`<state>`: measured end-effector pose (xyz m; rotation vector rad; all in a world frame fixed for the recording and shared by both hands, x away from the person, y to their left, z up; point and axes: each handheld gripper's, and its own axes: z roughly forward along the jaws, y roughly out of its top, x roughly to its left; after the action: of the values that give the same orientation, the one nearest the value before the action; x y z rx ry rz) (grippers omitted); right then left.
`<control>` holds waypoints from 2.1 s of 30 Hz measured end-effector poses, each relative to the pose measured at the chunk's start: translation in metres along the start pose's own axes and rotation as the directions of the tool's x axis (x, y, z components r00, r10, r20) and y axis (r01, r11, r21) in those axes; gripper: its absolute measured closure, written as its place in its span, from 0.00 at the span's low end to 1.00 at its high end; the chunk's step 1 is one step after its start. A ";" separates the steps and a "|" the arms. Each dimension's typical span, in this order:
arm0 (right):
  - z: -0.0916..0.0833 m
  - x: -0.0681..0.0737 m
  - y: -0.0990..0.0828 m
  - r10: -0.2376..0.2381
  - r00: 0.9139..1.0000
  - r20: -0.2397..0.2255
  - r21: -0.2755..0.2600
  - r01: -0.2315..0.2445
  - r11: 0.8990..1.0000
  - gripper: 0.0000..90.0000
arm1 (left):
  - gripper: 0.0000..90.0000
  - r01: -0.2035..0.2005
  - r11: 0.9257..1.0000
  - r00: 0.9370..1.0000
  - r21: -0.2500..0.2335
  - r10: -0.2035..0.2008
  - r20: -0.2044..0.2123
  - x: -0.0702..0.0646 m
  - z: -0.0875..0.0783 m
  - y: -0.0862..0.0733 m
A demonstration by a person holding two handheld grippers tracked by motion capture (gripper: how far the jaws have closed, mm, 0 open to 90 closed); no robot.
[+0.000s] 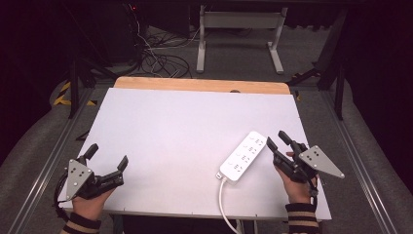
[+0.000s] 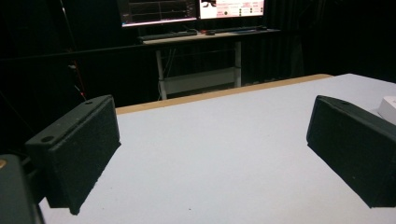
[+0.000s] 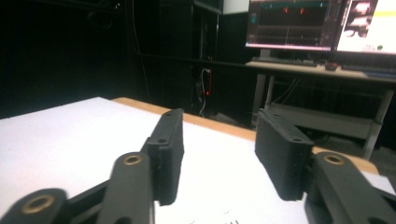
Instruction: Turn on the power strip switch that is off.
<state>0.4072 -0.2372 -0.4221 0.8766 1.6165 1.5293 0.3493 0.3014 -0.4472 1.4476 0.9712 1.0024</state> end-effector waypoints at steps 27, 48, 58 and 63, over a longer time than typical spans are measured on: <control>0.003 -0.003 -0.002 0.034 0.999 0.038 -0.009 -0.034 0.999 0.09 | 0.03 -0.004 1.000 1.000 0.003 0.004 0.001 0.000 0.000 0.000; 0.003 -0.002 -0.002 0.039 0.999 0.028 -0.007 -0.038 0.999 0.09 | 0.01 0.016 1.000 1.000 -0.022 -0.016 0.011 0.002 -0.001 0.000; 0.004 -0.002 -0.003 0.037 0.999 0.030 0.006 -0.037 0.999 0.09 | 0.00 0.018 1.000 1.000 -0.026 -0.017 0.021 0.001 -0.001 0.000; 0.005 -0.003 -0.003 0.036 0.999 0.031 0.011 -0.036 0.999 0.10 | 0.00 0.013 1.000 1.000 -0.021 -0.013 0.021 0.001 0.000 0.000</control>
<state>0.4128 -0.2372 -0.4255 0.9361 1.5971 1.5249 0.3493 0.3026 -0.4470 1.4297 0.9511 0.9840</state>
